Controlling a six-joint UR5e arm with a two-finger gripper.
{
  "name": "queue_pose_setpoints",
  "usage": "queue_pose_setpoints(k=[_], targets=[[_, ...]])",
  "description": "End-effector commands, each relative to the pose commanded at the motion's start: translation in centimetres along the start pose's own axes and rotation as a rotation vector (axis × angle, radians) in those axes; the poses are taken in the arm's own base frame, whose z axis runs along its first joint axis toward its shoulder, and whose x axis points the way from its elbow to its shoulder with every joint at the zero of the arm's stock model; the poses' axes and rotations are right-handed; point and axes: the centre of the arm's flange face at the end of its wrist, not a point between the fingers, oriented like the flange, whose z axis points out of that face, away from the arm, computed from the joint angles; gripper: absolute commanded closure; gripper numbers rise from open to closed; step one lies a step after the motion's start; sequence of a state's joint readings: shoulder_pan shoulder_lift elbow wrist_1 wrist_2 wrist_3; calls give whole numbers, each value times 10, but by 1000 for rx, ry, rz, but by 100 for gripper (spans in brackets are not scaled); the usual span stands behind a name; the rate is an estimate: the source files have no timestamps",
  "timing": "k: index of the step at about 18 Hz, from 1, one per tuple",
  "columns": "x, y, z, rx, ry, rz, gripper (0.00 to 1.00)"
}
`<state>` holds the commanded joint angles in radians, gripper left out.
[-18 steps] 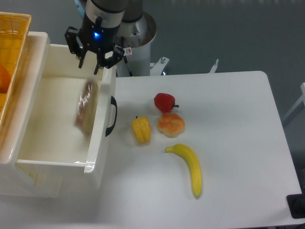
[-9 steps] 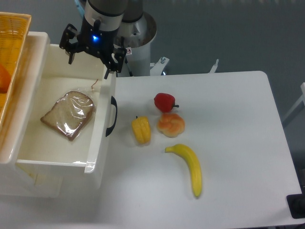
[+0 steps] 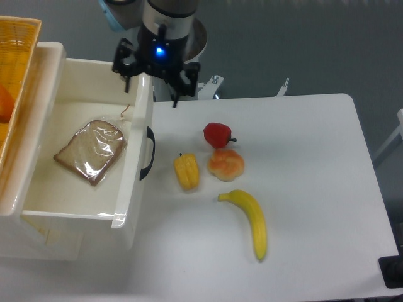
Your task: Place the toast in the upper white drawer
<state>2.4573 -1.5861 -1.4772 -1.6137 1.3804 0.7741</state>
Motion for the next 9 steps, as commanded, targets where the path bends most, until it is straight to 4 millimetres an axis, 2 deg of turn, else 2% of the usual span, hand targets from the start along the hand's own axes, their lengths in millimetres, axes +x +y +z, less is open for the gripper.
queue_pose_setpoints(k=[3,6,9], targets=[[-25,0,23,-87,-26,89,0],[-46,-9,43,-128,-72,102,0],[-53,-11,48,-131,-87,103,0]])
